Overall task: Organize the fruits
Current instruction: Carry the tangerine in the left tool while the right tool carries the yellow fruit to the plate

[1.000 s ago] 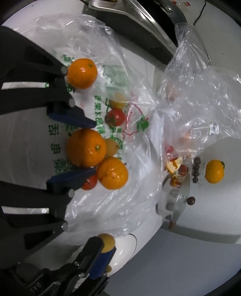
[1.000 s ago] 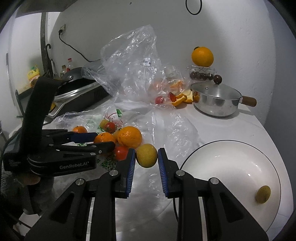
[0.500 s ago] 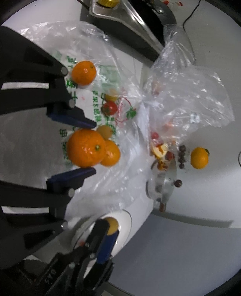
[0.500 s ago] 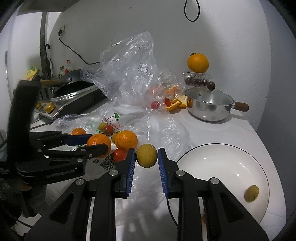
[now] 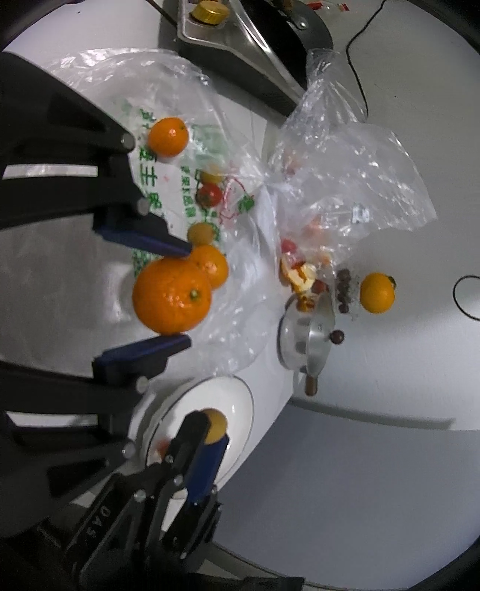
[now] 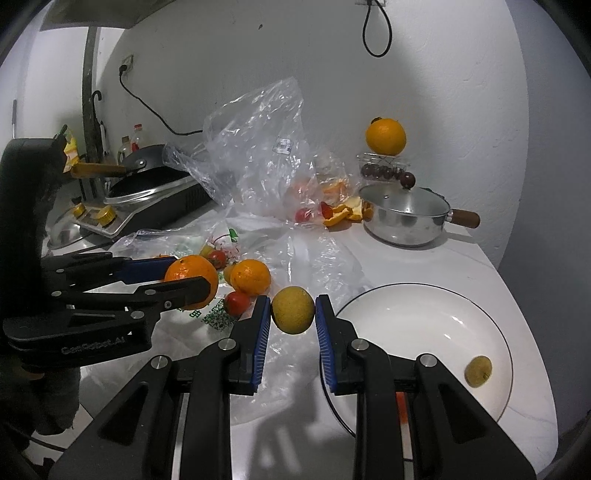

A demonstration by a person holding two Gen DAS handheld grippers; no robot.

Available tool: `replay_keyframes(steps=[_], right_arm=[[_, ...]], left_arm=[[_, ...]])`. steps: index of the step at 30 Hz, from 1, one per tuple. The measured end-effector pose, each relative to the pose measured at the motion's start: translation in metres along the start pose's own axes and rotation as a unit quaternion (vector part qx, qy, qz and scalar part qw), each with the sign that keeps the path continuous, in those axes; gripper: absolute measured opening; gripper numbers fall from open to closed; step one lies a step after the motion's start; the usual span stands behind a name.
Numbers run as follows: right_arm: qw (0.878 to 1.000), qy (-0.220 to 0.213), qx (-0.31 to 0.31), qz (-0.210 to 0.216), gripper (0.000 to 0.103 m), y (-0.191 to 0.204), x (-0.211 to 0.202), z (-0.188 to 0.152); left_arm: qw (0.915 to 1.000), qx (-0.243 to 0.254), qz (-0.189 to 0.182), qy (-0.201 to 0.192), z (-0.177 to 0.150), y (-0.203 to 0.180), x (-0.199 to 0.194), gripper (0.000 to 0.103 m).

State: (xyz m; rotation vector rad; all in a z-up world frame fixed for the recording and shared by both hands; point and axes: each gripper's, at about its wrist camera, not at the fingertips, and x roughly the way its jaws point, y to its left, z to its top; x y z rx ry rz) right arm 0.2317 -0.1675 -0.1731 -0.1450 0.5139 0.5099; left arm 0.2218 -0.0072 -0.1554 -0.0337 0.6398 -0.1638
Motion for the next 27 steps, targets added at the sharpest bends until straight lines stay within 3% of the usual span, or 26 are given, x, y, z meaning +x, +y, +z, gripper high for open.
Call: replay_keyframes(steps=[15, 27], right_arm=[[1.0, -0.005, 0.015, -0.024, 0.027, -0.026, -0.03, -0.017], [0.998, -0.008, 0.038, -0.05, 0.027, -0.055, -0.05, -0.034]], left_arm=[[0.9989, 0.03, -0.029, -0.02, 0.002, -0.048, -0.015, 0.044], [0.9964, 0.063, -0.056, -0.007, -0.002, -0.092, -0.007, 0.044]])
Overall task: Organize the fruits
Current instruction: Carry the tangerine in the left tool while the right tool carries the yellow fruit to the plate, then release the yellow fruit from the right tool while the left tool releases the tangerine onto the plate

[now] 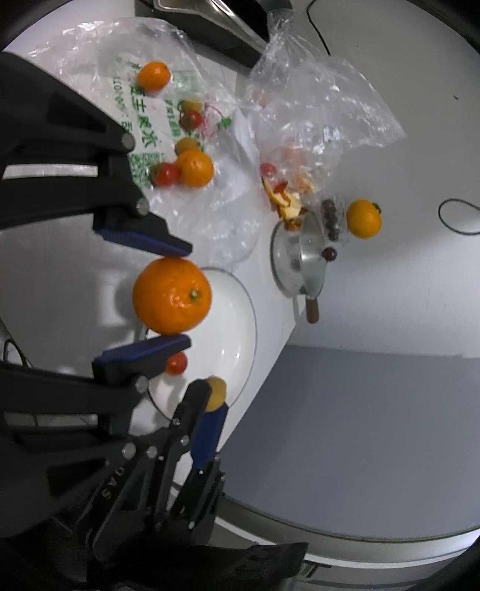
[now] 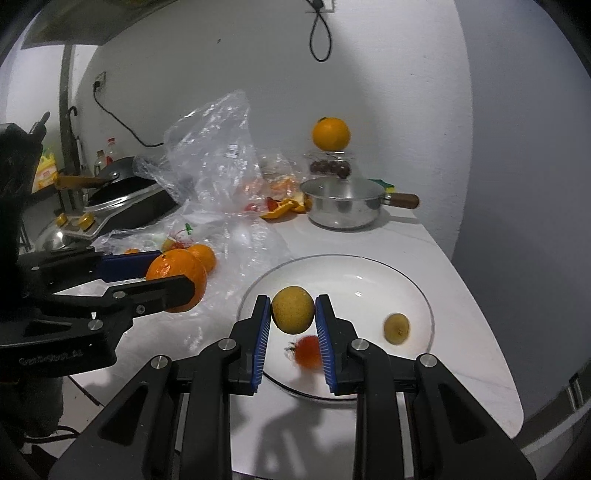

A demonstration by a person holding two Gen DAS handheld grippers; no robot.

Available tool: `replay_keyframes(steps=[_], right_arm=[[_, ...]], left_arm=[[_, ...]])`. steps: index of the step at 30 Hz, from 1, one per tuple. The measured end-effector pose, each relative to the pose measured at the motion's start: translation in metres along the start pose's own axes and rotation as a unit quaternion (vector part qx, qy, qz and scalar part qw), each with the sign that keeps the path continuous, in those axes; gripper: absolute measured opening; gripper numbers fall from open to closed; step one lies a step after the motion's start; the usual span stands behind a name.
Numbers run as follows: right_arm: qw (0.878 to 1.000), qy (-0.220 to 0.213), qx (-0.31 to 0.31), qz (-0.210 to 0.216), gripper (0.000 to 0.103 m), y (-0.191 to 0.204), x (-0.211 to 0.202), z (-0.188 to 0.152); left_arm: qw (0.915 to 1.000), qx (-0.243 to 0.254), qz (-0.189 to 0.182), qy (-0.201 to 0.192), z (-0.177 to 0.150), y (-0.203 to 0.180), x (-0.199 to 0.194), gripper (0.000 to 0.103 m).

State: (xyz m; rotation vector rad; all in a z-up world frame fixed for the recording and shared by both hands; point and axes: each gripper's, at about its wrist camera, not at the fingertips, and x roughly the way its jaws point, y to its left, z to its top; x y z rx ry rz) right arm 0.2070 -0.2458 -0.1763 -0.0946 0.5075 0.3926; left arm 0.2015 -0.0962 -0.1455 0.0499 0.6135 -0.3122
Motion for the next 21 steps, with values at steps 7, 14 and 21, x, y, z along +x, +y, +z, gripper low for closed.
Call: replay_keyframes(steps=[7, 14, 21], right_arm=[[1.0, 0.004, 0.016, -0.007, 0.027, -0.019, -0.001, -0.01], [1.0, 0.011, 0.026, -0.006, 0.027, -0.033, 0.004, -0.018], [0.999, 0.02, 0.037, -0.005, 0.027, -0.044, 0.015, -0.025]], left_arm=[[0.9999, 0.01, -0.005, 0.01, 0.001, -0.014, 0.013, 0.044], [0.9996, 0.016, -0.004, 0.023, 0.0, -0.023, 0.028, 0.044], [0.9988, 0.033, 0.008, 0.036, 0.003, -0.03, 0.052, 0.044]])
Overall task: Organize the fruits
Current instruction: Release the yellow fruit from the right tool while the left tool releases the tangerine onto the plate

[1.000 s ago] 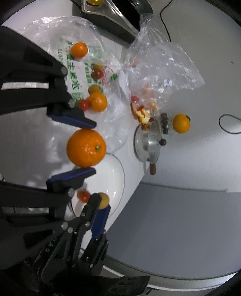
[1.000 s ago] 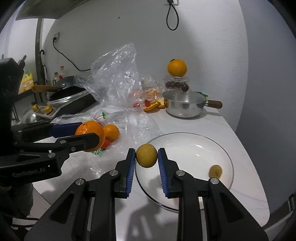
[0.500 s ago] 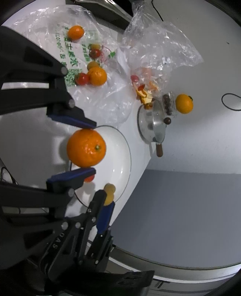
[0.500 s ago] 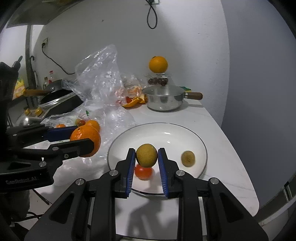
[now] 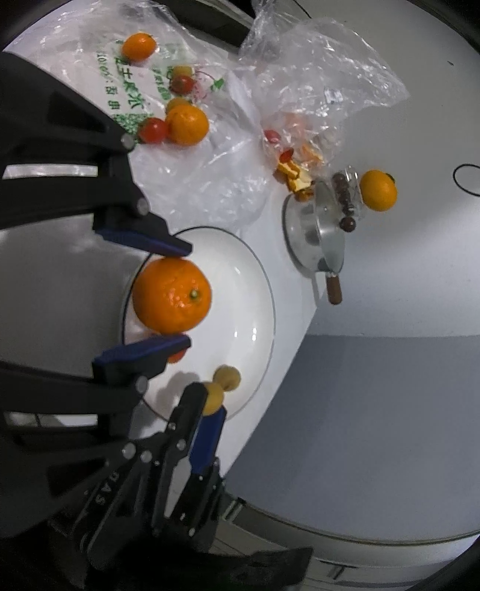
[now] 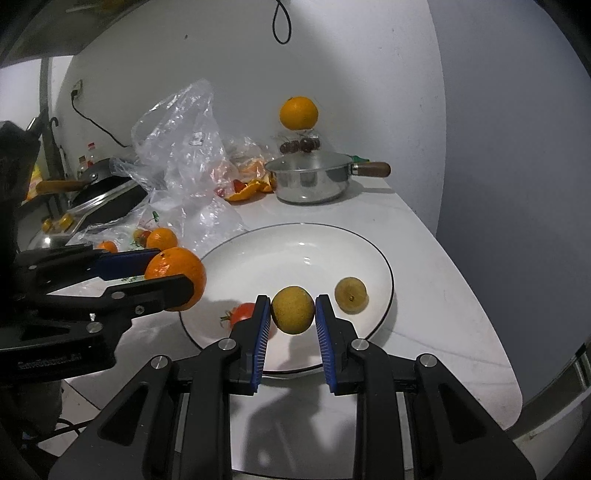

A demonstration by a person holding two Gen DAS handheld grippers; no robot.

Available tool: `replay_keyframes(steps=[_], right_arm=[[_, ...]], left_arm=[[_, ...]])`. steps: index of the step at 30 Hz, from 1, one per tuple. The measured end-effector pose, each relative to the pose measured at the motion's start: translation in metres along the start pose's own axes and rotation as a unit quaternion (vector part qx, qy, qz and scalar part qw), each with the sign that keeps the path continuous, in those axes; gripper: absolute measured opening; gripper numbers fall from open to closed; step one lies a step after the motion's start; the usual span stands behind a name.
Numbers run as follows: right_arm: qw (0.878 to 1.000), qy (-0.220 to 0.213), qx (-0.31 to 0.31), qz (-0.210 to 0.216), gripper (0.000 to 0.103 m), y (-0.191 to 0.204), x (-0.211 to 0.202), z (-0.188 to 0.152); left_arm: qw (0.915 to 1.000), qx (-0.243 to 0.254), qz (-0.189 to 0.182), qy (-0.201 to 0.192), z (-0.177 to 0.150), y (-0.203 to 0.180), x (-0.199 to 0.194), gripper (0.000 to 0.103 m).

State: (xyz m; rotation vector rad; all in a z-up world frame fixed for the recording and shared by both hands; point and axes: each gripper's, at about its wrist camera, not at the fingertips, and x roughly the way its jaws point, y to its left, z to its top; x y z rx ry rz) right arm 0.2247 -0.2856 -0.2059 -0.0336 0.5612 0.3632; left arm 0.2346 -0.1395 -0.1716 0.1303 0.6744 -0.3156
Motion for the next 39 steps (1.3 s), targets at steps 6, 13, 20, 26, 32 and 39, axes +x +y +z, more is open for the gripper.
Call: replay_keyframes(steps=[6, 13, 20, 26, 32, 39], right_arm=[[1.0, 0.006, 0.001, 0.001, 0.027, -0.006, 0.009, -0.001], [1.0, 0.008, -0.003, 0.006, 0.027, -0.01, 0.015, 0.0], [1.0, 0.012, 0.0, 0.003, 0.027, -0.013, 0.017, 0.001], [1.0, 0.008, 0.001, -0.006, 0.027, -0.014, 0.013, 0.001], [1.0, 0.003, -0.004, -0.011, 0.027, -0.008, 0.007, 0.007], [1.0, 0.002, -0.019, -0.012, 0.027, 0.012, 0.003, 0.014]], left_arm=[[0.9997, 0.001, 0.005, 0.022, 0.0, -0.006, 0.021, 0.044], [0.9993, 0.005, 0.004, 0.036, 0.001, -0.009, 0.032, 0.045], [0.9989, 0.004, -0.018, 0.042, 0.002, -0.011, 0.033, 0.045], [0.9993, -0.005, -0.02, 0.03, 0.003, -0.008, 0.025, 0.048], [0.9996, -0.008, -0.022, 0.014, 0.006, -0.002, 0.011, 0.049], [0.9996, -0.019, -0.024, 0.002, 0.002, 0.012, -0.006, 0.049]])
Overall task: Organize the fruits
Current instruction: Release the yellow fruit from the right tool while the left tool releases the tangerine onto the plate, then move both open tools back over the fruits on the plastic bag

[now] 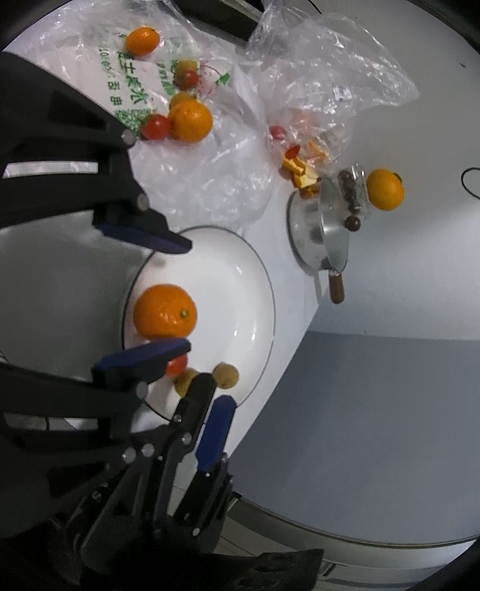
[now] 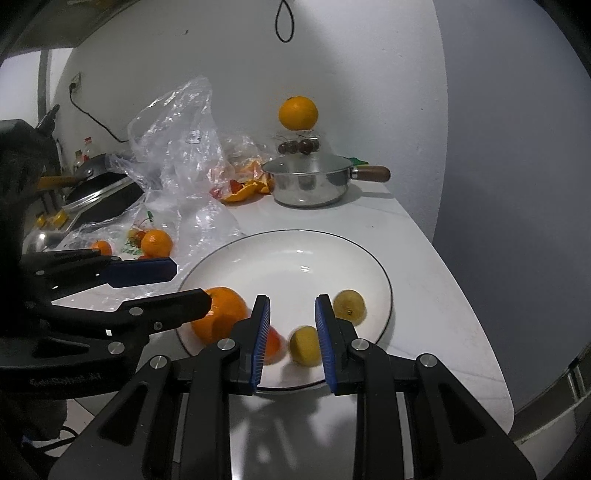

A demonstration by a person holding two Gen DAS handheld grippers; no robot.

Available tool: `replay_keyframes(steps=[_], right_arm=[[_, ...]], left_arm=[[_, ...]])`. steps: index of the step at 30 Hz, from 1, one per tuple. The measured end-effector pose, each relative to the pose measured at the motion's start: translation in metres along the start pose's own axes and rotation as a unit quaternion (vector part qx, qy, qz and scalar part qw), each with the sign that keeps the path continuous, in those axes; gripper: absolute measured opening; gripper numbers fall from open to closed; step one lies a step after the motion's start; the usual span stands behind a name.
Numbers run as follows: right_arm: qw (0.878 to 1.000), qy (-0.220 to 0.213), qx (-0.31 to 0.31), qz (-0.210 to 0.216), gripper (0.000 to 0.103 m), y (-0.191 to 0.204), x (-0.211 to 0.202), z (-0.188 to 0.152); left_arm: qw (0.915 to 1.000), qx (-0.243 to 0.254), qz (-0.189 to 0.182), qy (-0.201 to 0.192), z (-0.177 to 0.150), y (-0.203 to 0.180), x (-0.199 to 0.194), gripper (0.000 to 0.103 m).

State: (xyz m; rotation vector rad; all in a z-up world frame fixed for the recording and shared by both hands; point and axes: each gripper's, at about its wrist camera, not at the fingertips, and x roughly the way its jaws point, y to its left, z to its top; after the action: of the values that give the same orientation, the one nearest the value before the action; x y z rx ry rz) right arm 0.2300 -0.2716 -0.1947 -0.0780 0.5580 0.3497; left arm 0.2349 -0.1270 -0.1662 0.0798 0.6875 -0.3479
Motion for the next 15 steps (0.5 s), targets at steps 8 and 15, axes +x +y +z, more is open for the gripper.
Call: replay_keyframes(steps=[8, 15], right_arm=[[1.0, -0.003, -0.022, 0.002, 0.027, 0.029, -0.003, 0.009], [0.999, -0.001, -0.043, 0.006, 0.027, 0.055, -0.003, 0.018]], left_arm=[[0.9994, -0.015, 0.011, -0.029, -0.007, 0.025, -0.028, 0.062], [0.9981, -0.038, 0.022, -0.043, -0.015, 0.053, -0.046, 0.063]])
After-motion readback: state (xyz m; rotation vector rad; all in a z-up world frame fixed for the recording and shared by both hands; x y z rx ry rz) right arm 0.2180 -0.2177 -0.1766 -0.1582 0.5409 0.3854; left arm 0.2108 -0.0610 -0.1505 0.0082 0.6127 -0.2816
